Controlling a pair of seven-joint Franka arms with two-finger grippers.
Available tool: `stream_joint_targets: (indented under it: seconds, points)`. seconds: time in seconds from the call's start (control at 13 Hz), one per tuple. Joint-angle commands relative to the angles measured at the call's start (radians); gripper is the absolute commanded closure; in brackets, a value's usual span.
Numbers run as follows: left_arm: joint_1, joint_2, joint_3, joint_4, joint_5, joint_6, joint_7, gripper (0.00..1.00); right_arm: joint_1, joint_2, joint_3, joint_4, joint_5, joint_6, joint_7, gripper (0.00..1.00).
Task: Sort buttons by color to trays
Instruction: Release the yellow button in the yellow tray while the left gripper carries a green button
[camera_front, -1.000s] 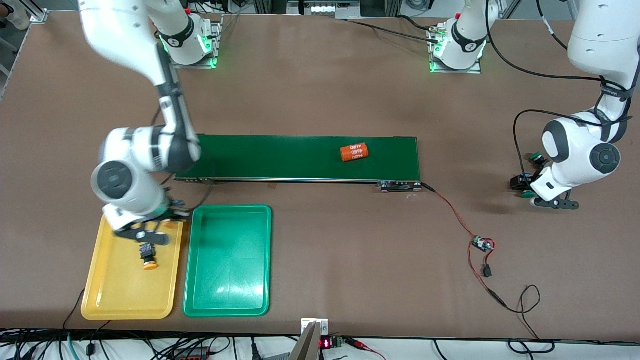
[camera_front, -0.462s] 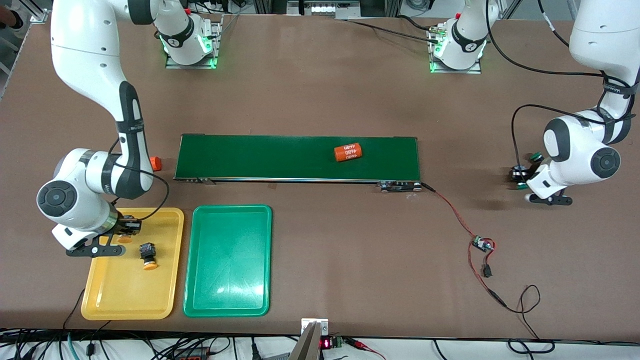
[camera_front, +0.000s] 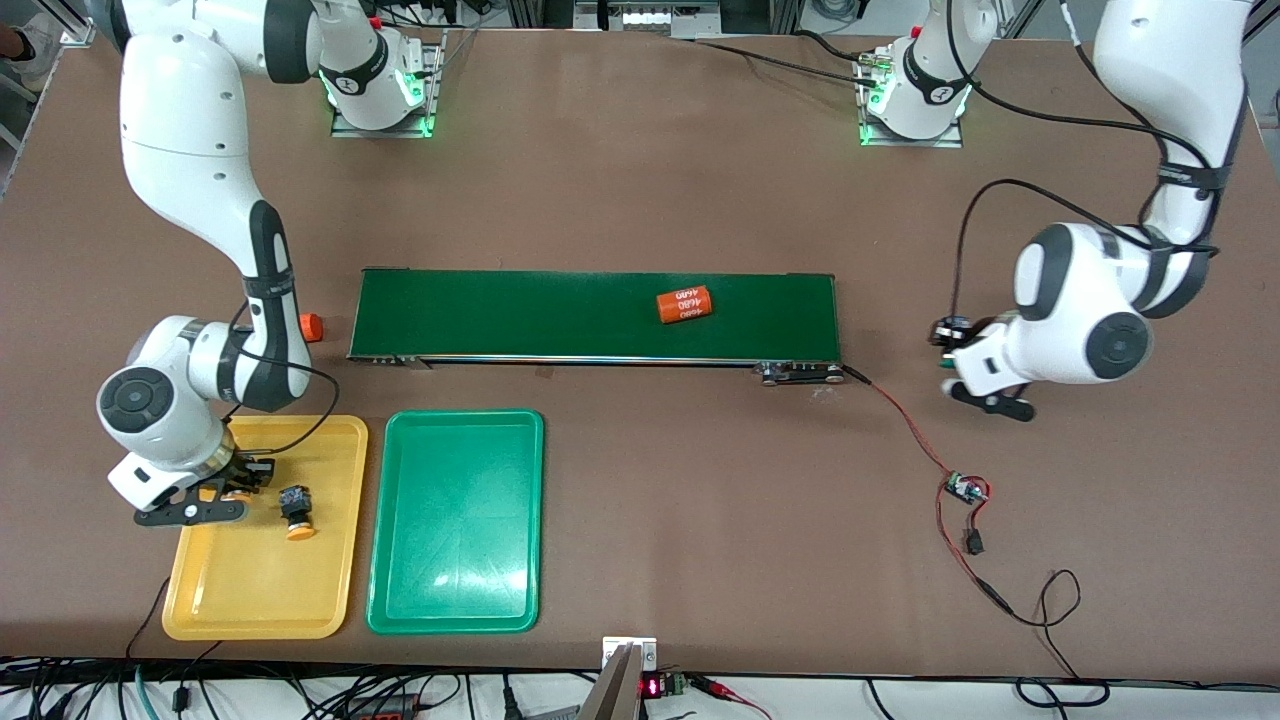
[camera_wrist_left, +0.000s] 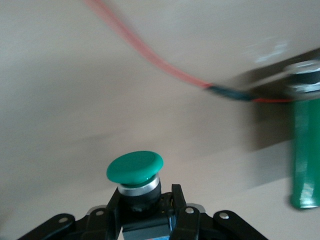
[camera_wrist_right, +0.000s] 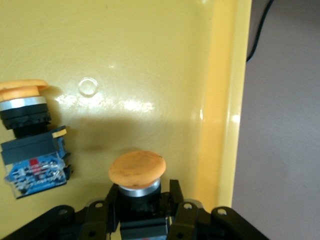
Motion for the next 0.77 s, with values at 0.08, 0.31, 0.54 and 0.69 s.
stream_joint_targets:
  seconds: [0.08,0.31,0.54,0.69]
  points:
    - [0.007,-0.011,-0.162,0.035,-0.028,-0.021,-0.161,0.87,-0.009,-0.002,0.017,0.028,0.032,-0.007,-0.01,0.0]
    - [-0.036,0.015,-0.236,0.029,-0.106,0.07,-0.231,0.87,0.012,-0.097,0.017,0.028,0.113,-0.226,-0.004,0.0]
    - [-0.046,0.033,-0.302,0.011,-0.107,0.091,-0.293,0.85,0.012,-0.238,0.017,0.03,0.115,-0.402,0.009,0.0]
    - [-0.053,0.044,-0.305,0.003,-0.107,0.092,-0.301,0.82,0.017,-0.314,0.021,0.03,0.118,-0.479,0.04,0.0]
